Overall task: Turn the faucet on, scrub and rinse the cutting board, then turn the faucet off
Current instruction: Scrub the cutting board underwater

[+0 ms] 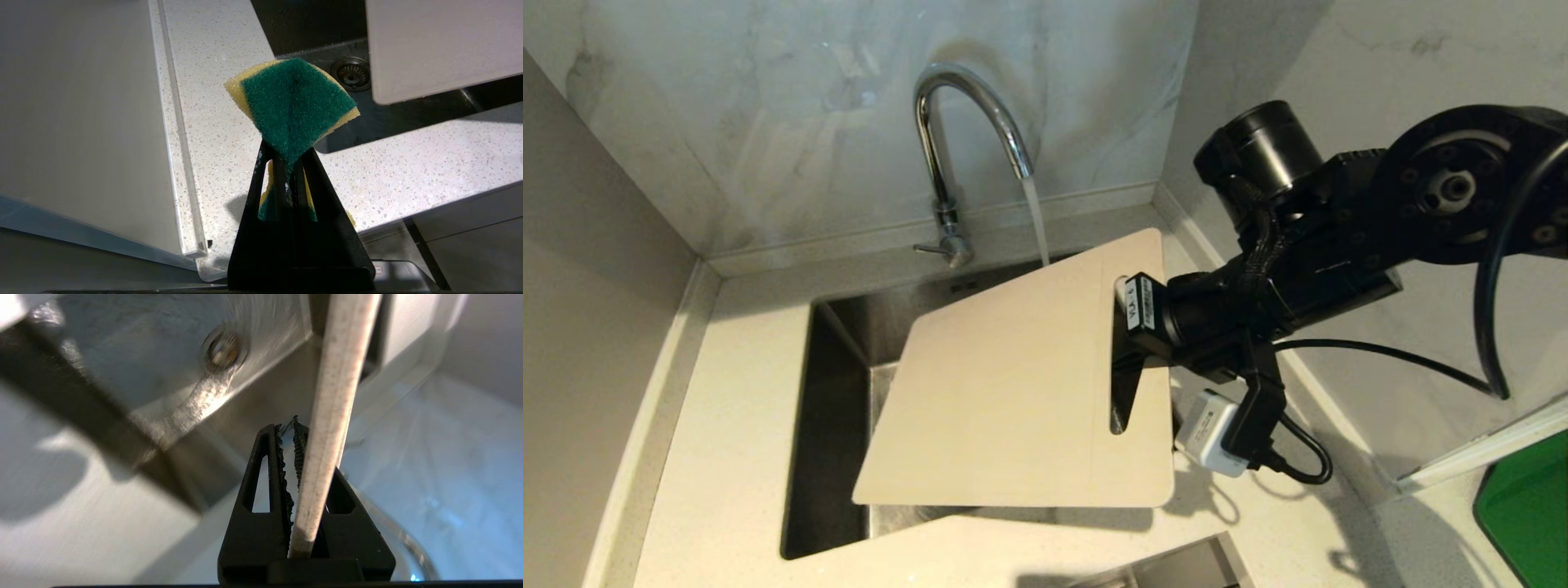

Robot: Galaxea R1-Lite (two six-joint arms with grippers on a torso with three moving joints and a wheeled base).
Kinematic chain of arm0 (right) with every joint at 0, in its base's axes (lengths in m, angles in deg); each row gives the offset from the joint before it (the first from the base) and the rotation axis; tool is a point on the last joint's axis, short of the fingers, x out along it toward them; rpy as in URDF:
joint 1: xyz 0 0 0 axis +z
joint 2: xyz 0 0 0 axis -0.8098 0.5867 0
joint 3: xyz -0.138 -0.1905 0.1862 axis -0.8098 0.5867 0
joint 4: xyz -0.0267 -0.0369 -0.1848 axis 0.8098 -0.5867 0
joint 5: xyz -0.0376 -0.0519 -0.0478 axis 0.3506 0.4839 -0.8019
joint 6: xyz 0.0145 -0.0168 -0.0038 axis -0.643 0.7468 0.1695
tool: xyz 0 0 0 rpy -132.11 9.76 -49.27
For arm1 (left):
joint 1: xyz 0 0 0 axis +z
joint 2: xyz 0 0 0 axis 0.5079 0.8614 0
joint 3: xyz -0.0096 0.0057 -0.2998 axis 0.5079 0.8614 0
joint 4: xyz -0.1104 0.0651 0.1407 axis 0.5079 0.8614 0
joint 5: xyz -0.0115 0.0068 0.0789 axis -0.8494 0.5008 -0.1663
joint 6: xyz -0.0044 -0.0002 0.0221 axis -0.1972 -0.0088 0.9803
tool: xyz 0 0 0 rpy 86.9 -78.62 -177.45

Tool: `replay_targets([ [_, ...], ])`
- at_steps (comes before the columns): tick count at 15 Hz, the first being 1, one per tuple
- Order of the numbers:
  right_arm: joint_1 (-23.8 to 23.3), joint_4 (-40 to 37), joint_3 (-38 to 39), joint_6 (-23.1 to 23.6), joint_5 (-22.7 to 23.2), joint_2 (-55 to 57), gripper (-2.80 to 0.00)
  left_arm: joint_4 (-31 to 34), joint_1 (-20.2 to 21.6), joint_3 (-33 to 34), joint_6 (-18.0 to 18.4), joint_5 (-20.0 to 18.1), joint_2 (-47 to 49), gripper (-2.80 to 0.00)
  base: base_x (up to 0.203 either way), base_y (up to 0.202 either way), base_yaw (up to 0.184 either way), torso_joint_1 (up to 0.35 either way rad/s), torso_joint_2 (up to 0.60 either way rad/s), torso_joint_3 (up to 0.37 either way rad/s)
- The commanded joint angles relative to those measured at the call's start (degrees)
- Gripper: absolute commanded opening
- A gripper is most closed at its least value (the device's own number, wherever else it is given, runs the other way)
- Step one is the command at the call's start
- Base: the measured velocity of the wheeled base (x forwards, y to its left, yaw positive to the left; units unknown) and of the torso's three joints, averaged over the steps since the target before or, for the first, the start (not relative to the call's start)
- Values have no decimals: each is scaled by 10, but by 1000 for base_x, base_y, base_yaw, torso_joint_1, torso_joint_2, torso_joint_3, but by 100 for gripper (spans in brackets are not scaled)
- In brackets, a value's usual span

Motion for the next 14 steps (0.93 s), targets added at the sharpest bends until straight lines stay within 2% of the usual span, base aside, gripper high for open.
replay_targets([
  [1, 5, -4, -4, 9, 12, 28, -280, 0, 0, 1, 0, 0, 0, -280, 0, 0, 0, 0, 0, 0],
  [7, 22, -37, -50, 15, 17, 49, -280, 0, 0, 1, -1, 0, 0, -280, 0, 0, 0, 0, 0, 0],
  [14, 27, -38, -99, 17, 15, 80, -280, 0, 0, 1, -1, 0, 0, -280, 0, 0, 0, 0, 0, 0],
])
